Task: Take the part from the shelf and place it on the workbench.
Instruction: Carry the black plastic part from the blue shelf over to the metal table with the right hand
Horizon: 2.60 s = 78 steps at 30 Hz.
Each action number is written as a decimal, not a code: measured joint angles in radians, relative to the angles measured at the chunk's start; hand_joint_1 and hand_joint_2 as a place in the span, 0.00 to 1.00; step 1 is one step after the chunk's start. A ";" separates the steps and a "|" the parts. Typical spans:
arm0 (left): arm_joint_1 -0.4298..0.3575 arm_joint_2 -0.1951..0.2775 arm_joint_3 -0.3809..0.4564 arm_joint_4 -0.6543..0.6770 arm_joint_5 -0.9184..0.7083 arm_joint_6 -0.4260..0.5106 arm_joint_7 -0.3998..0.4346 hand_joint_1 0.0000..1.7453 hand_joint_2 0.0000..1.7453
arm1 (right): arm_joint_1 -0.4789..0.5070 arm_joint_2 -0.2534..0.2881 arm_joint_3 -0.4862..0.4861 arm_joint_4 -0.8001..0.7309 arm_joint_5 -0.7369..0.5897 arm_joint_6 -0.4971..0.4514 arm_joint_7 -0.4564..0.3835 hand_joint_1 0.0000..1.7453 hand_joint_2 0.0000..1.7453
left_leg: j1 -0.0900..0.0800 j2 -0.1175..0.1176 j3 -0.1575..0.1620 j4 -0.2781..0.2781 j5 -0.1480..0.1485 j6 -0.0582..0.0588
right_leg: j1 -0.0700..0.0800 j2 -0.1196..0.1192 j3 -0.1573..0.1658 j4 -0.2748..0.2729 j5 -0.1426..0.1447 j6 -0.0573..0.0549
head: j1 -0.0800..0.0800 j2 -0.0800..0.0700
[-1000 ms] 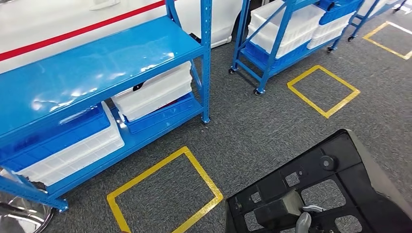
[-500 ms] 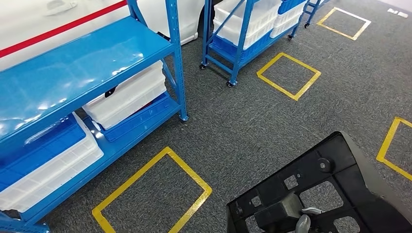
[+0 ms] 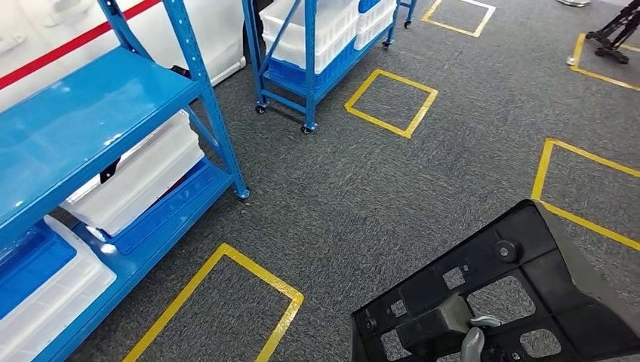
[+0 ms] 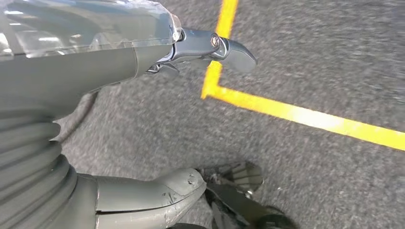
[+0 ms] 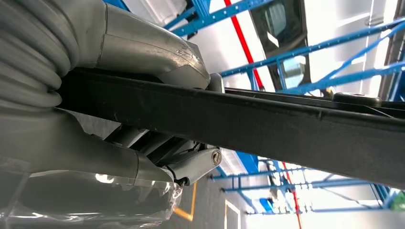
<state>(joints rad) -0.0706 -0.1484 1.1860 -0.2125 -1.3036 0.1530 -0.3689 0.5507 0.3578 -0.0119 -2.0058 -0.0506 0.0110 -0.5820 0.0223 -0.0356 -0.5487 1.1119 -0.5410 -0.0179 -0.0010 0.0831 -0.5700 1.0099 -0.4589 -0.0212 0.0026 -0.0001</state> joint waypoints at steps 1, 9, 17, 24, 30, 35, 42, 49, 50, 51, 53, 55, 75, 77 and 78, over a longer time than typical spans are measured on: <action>0.000 0.000 0.001 0.000 -0.001 0.000 0.000 0.00 1.00 | 0.000 0.000 0.000 0.001 0.000 0.000 0.000 1.00 1.00 | 0.002 -0.021 0.018 -0.046 0.016 0.002 | -0.001 0.012 -0.006 0.011 -0.004 0.006 | 0.000 0.000; 0.002 -0.005 0.002 0.000 -0.015 0.007 -0.012 0.00 1.00 | 0.013 0.000 -0.007 0.006 -0.001 0.002 0.002 1.00 1.00 | -0.004 0.036 0.031 -0.086 0.027 0.045 | -0.005 -0.062 -0.111 0.191 -0.090 0.046 | 0.013 0.000; 0.001 -0.009 0.002 0.000 -0.016 0.007 -0.012 0.00 1.00 | 0.015 0.000 -0.016 0.012 -0.002 0.003 0.003 1.00 1.00 | -0.014 0.136 0.051 -0.088 0.007 0.035 | 0.018 -0.158 -0.032 0.038 -0.006 0.011 | 0.012 0.000; -0.001 -0.011 0.002 0.000 -0.017 0.006 -0.012 0.00 1.00 | 0.019 0.001 -0.024 0.013 -0.001 0.002 0.004 1.00 1.00 | -0.013 0.063 0.007 0.041 -0.078 0.012 | 0.010 -0.091 -0.001 -0.021 0.009 -0.017 | 0.006 0.000; 0.006 -0.002 0.005 0.000 -0.010 0.007 -0.014 0.00 1.00 | 0.012 0.002 -0.036 0.026 0.025 0.004 -0.003 1.00 1.00 | 0.004 0.008 -0.030 0.043 -0.006 -0.010 | 0.000 0.004 -0.005 0.012 -0.008 -0.007 | 0.005 0.000; 0.001 0.011 0.013 0.000 0.001 0.010 -0.018 0.00 1.00 | -0.003 0.002 -0.058 0.043 0.064 0.022 -0.012 1.00 1.00 | 0.007 -0.036 -0.001 -0.050 0.023 0.011 | -0.006 0.064 -0.038 0.046 -0.015 0.027 | 0.002 0.000; 0.001 0.033 0.020 -0.001 0.007 0.017 -0.029 0.00 1.00 | -0.030 0.001 -0.086 0.068 0.110 0.052 -0.025 1.00 1.00 | -0.002 0.069 0.008 -0.069 0.030 0.036 | -0.010 -0.077 -0.173 0.300 -0.127 0.049 | 0.017 0.000; -0.011 0.059 0.039 -0.003 0.029 0.021 -0.049 0.00 1.00 | -0.076 0.000 -0.126 0.117 0.188 0.094 -0.057 1.00 1.00 | -0.003 0.147 0.034 -0.078 0.013 0.013 | 0.014 -0.150 -0.037 0.037 -0.014 0.016 | 0.017 0.000; -0.013 0.060 0.041 -0.003 0.032 0.021 -0.051 0.00 1.00 | -0.079 0.000 -0.134 0.121 0.193 0.099 -0.060 1.00 1.00 | -0.002 0.156 0.040 -0.082 0.012 0.006 | 0.017 -0.138 -0.035 0.031 -0.013 0.011 | 0.017 0.000; -0.016 0.062 0.042 -0.004 0.034 0.022 -0.052 0.00 1.00 | -0.080 0.000 -0.142 0.125 0.196 0.103 -0.063 1.00 1.00 | 0.000 0.153 0.045 -0.082 0.008 0.000 | 0.016 -0.127 -0.030 0.022 -0.009 0.005 | 0.017 0.000; -0.018 0.066 0.045 -0.005 0.036 0.024 -0.054 0.00 1.00 | -0.086 0.000 -0.157 0.134 0.201 0.109 -0.067 1.00 1.00 | 0.003 0.109 0.033 -0.042 -0.019 -0.006 | 0.009 -0.106 -0.016 0.003 -0.003 -0.008 | 0.015 0.000; -0.014 0.070 0.048 -0.005 0.038 0.024 -0.054 0.00 1.00 | -0.096 0.001 -0.165 0.144 0.202 0.112 -0.069 1.00 1.00 | 0.005 0.055 -0.026 0.076 -0.076 -0.009 | 0.007 -0.082 -0.008 -0.004 -0.002 -0.019 | 0.011 0.000; -0.006 0.087 0.070 -0.008 0.054 0.015 -0.063 0.00 1.00 | -0.131 0.001 -0.192 0.193 0.203 0.118 -0.081 1.00 1.00 | 0.001 0.096 0.028 -0.096 0.033 0.028 | -0.015 -0.088 -0.137 0.223 -0.068 0.052 | 0.014 0.000; -0.008 0.087 0.070 -0.008 0.054 0.012 -0.065 0.00 1.00 | -0.134 0.001 -0.191 0.193 0.204 0.114 -0.082 1.00 1.00 | -0.001 0.118 0.042 -0.096 0.023 0.020 | -0.010 -0.135 -0.069 0.088 -0.010 0.044 | 0.014 0.000; -0.009 0.087 0.070 -0.008 0.053 0.011 -0.066 0.00 1.00 | -0.136 0.001 -0.190 0.193 0.206 0.111 -0.083 1.00 1.00 | -0.003 0.126 0.047 -0.098 0.018 0.014 | -0.005 -0.153 -0.048 0.047 0.001 0.038 | 0.014 0.000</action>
<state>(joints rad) -0.0793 -0.0609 1.2557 -0.2209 -1.2504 0.1638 -0.4349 0.4150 0.3587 -0.2024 -1.8132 0.1552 0.1222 -0.6651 0.0195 0.0907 -0.5018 1.0141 -0.5231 -0.0037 -0.0058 -0.0703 -0.6176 1.0567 -0.4583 0.0167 0.0161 -0.0001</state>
